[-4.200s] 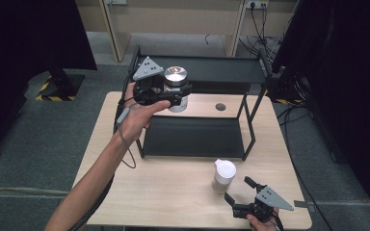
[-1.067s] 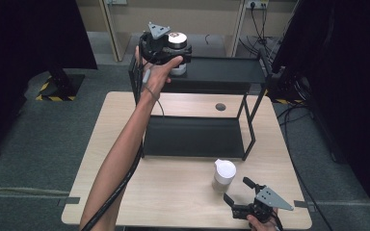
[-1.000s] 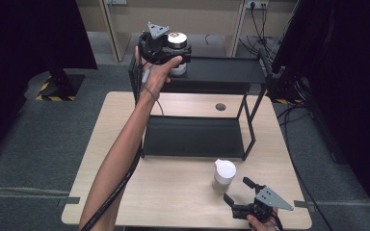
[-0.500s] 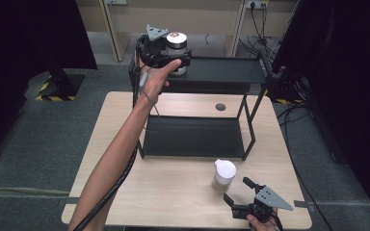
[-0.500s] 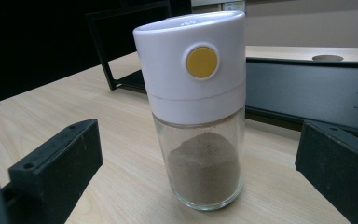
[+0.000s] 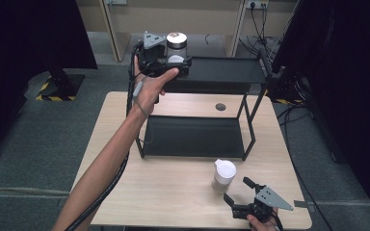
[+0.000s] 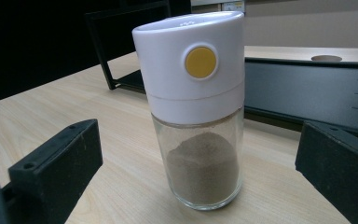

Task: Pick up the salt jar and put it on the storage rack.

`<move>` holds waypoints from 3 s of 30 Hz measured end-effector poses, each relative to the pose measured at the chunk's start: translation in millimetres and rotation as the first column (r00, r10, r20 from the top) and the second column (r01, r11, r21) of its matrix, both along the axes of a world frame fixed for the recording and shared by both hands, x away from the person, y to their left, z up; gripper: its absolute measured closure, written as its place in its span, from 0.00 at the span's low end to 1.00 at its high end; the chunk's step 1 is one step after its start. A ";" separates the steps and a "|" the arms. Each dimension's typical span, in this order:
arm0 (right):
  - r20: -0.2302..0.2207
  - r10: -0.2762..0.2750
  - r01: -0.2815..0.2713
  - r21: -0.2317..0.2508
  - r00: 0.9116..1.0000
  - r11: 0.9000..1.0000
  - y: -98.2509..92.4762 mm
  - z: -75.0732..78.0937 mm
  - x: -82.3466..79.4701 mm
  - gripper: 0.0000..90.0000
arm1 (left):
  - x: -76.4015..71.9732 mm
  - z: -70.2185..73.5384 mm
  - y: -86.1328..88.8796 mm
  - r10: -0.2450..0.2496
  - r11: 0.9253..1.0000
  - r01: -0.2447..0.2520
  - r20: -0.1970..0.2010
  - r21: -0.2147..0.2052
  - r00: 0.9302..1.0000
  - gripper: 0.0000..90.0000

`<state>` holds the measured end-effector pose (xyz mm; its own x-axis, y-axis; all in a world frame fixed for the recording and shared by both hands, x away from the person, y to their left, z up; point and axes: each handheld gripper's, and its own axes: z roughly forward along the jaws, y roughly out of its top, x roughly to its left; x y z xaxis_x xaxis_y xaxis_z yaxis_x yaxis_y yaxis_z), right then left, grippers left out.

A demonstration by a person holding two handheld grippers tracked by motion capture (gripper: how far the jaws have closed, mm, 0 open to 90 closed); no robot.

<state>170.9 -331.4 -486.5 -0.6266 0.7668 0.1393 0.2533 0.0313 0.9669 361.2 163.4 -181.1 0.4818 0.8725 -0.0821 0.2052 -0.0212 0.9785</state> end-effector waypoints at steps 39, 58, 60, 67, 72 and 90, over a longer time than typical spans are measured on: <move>-0.002 0.000 0.000 0.005 1.000 1.000 0.1 -0.3 0.3 0.01 | -66.7 -93.1 29.3 -0.271 0.961 0.275 0.081 -0.043 0.959 0.00; -0.002 0.002 -0.002 0.009 1.000 1.000 0.1 -0.4 0.2 0.01 | -86.7 -139.5 30.4 -0.328 0.943 0.332 0.093 -0.031 0.940 0.00; -0.002 0.001 -0.001 0.009 1.000 1.000 -0.1 -0.5 0.4 0.01 | -89.7 -145.0 30.8 -0.334 0.940 0.339 0.096 -0.031 0.938 0.00; -0.001 0.002 -0.002 0.007 1.000 1.000 0.4 -0.3 0.2 0.01 | -96.4 -165.0 28.8 -0.338 0.939 0.342 0.089 -0.027 0.937 0.00; -0.001 0.002 -0.002 0.007 1.000 1.000 0.5 -0.4 0.1 0.01 | -98.1 -178.1 27.6 -0.347 0.937 0.349 0.073 -0.023 0.935 0.00; 0.000 0.003 -0.003 0.005 1.000 1.000 0.8 -0.2 0.2 0.01 | -110.3 -215.7 30.3 -0.352 0.936 0.353 0.055 -0.008 0.935 0.00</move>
